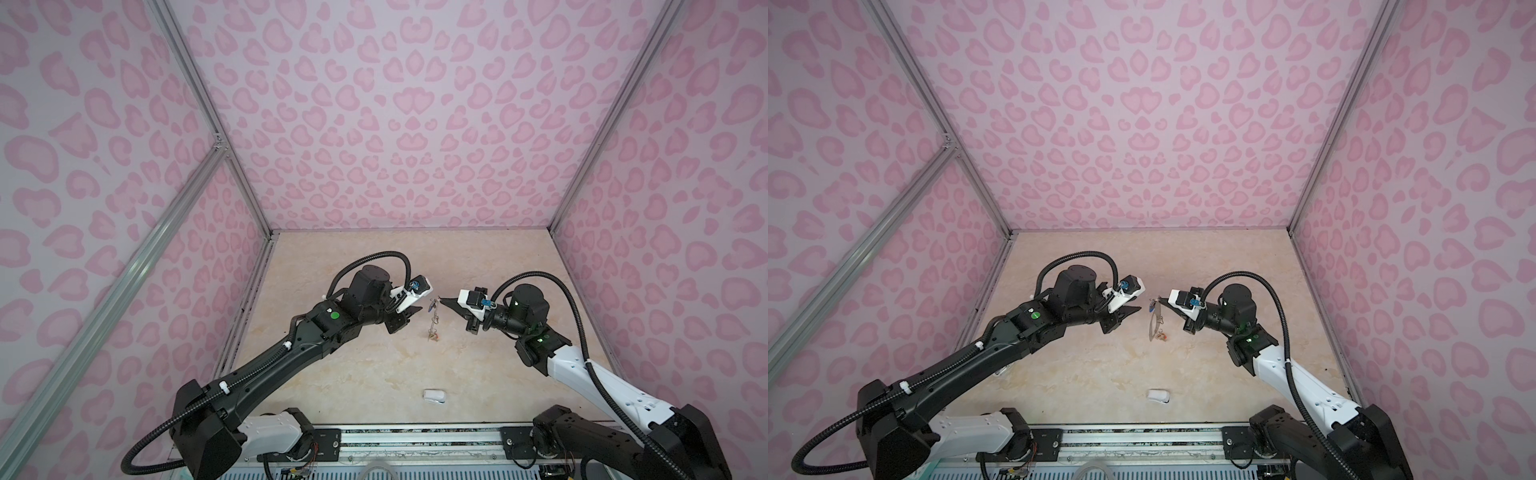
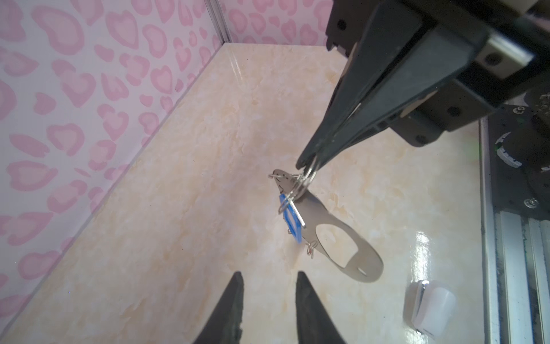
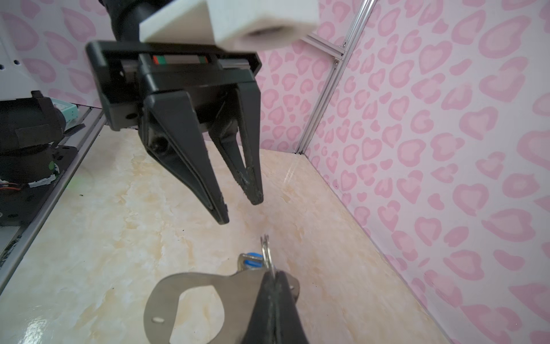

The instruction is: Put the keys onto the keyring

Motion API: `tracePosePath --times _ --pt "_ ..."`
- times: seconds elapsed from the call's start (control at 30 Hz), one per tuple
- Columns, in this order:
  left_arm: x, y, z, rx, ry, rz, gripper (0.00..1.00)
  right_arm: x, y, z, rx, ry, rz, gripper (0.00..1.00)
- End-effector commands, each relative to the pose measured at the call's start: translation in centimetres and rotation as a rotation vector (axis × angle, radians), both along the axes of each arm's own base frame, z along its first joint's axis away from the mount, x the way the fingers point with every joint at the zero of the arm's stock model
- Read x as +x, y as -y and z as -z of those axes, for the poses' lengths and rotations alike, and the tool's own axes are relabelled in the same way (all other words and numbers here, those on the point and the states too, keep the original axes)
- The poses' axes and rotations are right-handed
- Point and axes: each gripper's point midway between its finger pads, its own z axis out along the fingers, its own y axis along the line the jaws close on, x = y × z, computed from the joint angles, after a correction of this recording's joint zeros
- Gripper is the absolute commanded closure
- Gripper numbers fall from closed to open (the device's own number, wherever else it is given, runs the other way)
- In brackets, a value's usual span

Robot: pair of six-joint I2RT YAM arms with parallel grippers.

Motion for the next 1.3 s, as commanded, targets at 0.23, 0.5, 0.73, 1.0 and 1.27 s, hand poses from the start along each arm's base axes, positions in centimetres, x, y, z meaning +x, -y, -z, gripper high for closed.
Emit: tracePosePath --times 0.23,0.5,0.73,1.0,1.27 --pt "-1.6 3.1 -3.5 -0.099 0.052 0.212 0.7 -0.8 -0.4 -1.1 0.047 0.019 -0.053 1.0" --pt "-1.4 3.5 -2.4 -0.071 0.032 0.233 0.71 -0.9 -0.4 -1.6 0.056 0.022 -0.052 1.0" --pt "-1.2 3.6 -1.5 -0.038 0.023 0.23 0.78 -1.0 -0.6 -2.0 0.065 0.026 -0.073 1.0" --pt "-1.1 3.7 -1.5 -0.009 0.036 0.234 0.97 -0.5 -0.1 -1.6 0.04 0.043 -0.022 0.83" --pt "0.3 3.1 -1.1 0.154 0.01 0.144 0.97 0.2 1.3 -1.1 -0.092 0.142 0.089 0.67"
